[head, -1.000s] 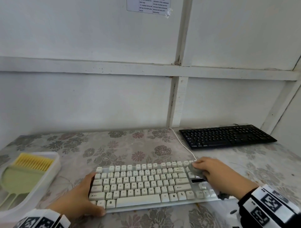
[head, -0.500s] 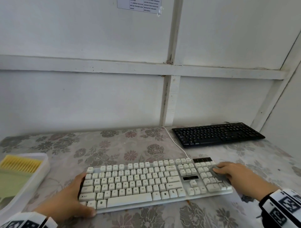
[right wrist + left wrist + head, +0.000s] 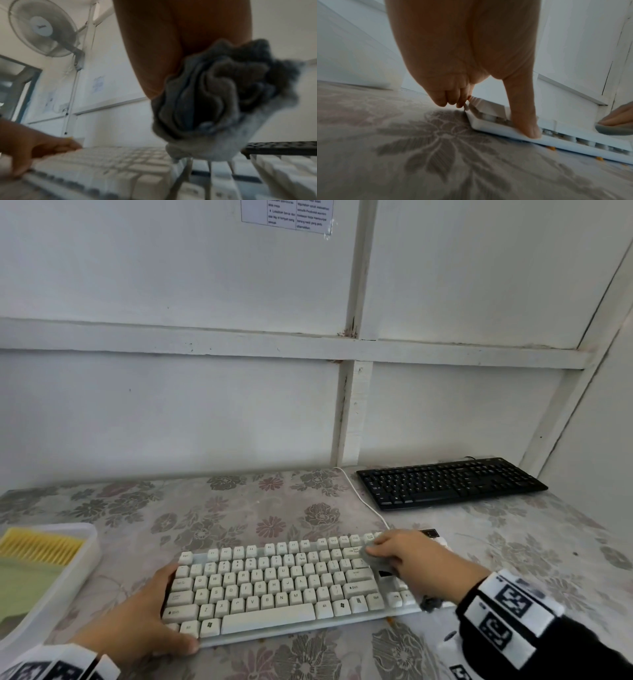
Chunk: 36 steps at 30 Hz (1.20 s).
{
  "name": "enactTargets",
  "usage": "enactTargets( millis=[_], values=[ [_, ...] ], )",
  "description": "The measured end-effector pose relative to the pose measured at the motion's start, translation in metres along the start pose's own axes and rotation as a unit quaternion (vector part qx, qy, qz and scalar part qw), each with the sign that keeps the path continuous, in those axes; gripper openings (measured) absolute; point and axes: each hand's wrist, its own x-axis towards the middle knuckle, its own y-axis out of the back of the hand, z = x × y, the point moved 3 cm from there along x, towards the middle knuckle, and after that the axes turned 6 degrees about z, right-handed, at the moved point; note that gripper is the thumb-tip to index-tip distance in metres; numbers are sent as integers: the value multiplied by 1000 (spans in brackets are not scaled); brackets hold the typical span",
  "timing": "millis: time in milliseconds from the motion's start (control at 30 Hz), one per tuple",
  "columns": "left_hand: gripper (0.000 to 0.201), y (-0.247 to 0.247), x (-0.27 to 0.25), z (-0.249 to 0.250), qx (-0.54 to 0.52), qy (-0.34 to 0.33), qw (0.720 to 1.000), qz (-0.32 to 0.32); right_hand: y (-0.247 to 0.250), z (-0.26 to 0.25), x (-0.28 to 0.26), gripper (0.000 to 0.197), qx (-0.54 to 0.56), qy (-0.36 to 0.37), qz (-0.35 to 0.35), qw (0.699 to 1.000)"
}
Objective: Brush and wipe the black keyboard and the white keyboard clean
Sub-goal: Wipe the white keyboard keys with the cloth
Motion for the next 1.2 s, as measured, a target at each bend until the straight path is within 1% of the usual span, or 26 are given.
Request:
enactTargets(
  millis=[67, 133, 267, 367, 500, 600, 667, 733, 767, 833, 900, 933, 967, 1000, 1033, 1067, 1100, 1167, 1200],
  values=[
    [164, 0, 0, 0, -4, 0, 1000, 1, -9, -6, 4, 22, -33, 22, -7, 999],
    [163, 0, -1, 0, -15, 0, 1000, -1, -11, -1, 1, 22, -66, 22, -10, 998],
    [163, 0, -1, 1, -15, -2, 1000, 1, -6, 25, -9, 27, -108, -18, -8, 994],
    [163, 1, -1, 3, -25, 0, 1000, -1, -1, 48, -15, 37, -120, -54, -8, 991],
    [164, 0, -3, 6, -28, -8, 1000, -5, 5, 83, -26, 37, -139, -111, -12, 984],
    [162, 1, -4, 8, -25, -9, 1000, -1, 11, 105, -30, 42, -143, -139, -21, 980],
    [161, 2, -3, 7, -20, -8, 1000, 1, 14, 113, -29, 40, -156, -160, -32, 974],
    [159, 3, -3, 5, -21, -5, 1000, 7, 17, 113, -25, 36, -142, -184, -17, 972],
    [158, 3, -3, 5, -19, -7, 1000, 8, 19, 108, -23, 33, -125, -185, -7, 975],
    [152, 2, -3, 6, -18, -10, 1000, 9, 19, 82, -17, 32, -70, -144, 8, 987],
    [143, 0, -4, 7, -26, -12, 999, 15, 14, 51, -11, 35, -5, -82, 21, 996],
    [143, -1, -4, 8, -24, -12, 1000, 16, 10, 36, -7, 35, 20, -50, 27, 998],
    [143, -2, -4, 8, -23, -12, 1000, 16, 4, 22, -3, 33, 33, -20, 26, 999],
    [137, -2, -3, 8, -23, -9, 999, 21, -2, 11, 1, 30, 39, 3, 17, 999],
    [131, -1, -3, 8, -24, -7, 999, 27, -9, 6, 5, 31, 40, 26, 9, 999],
    [129, 0, -3, 8, -26, -5, 999, 30, -15, 3, 6, 35, 28, 44, 8, 999],
    [135, 1, -4, 9, -27, -4, 999, 27, -18, 3, 7, 34, 11, 47, 12, 999],
    [157, 3, -6, 11, -19, -3, 1000, 14, -20, 10, 5, 24, -35, 30, 26, 999],
    [163, 3, -6, 10, -17, -2, 1000, 16, -19, 15, 3, 24, -48, 21, 31, 998]
  ],
)
